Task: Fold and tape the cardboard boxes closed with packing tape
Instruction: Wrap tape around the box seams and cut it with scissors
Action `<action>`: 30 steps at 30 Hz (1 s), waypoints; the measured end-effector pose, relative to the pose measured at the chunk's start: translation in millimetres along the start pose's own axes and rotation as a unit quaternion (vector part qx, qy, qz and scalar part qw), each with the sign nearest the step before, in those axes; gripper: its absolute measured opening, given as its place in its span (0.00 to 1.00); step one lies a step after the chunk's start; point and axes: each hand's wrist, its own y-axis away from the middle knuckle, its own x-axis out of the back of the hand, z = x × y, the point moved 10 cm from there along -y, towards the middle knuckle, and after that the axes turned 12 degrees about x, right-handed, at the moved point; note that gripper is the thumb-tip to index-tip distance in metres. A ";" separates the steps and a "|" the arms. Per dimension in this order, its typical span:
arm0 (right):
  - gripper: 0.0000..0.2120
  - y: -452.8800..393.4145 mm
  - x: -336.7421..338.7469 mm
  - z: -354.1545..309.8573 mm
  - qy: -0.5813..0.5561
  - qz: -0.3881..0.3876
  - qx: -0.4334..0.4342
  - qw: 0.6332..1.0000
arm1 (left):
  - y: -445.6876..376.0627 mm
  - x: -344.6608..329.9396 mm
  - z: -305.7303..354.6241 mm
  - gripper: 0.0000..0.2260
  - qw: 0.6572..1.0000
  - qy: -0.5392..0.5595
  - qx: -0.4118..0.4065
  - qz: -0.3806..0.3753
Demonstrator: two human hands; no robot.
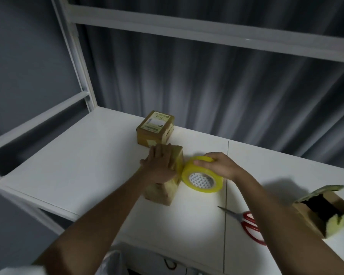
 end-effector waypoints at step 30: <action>0.33 -12.1 48.2 -61.6 0.395 -0.047 0.048 0.916 | 13.0 -10.2 -37.4 0.49 0.970 0.232 -0.063 0.043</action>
